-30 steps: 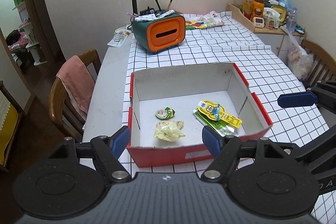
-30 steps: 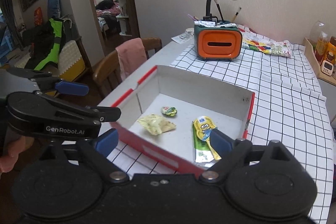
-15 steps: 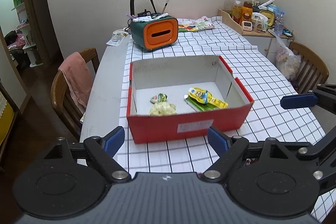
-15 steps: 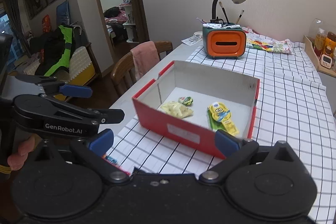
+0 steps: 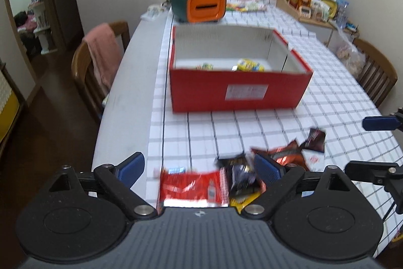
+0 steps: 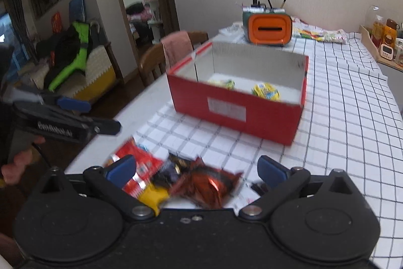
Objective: Organize snacks
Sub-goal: 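Lower the right tool onto the blue biscuit packet and close it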
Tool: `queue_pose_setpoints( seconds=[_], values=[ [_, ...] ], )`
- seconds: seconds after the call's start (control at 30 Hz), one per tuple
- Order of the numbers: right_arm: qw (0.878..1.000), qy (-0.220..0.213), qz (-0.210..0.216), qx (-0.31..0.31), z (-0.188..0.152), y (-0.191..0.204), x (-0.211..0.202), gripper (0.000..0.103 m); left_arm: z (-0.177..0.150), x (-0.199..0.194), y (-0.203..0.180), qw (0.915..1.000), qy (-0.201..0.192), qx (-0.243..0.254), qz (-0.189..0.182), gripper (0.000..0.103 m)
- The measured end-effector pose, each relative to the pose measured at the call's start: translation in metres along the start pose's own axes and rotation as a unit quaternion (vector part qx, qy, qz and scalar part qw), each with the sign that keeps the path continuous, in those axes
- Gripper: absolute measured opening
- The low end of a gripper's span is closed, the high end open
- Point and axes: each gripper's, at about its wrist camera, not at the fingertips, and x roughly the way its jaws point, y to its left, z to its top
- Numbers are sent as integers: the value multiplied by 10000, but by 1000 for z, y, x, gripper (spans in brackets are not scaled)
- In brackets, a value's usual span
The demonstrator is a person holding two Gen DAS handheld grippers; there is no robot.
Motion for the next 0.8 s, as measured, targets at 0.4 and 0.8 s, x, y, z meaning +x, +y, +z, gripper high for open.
queue_pose_setpoints(
  seconds=[0.4,0.8],
  values=[
    [9945,742,312,-672,-60,12,31,100,-52,18,-18,9985,480,232,-149,94],
    [9432,1465,1083,-2778,-69,26,75,83,-68,24,-32,9960,733,353,-365,94]
  ],
)
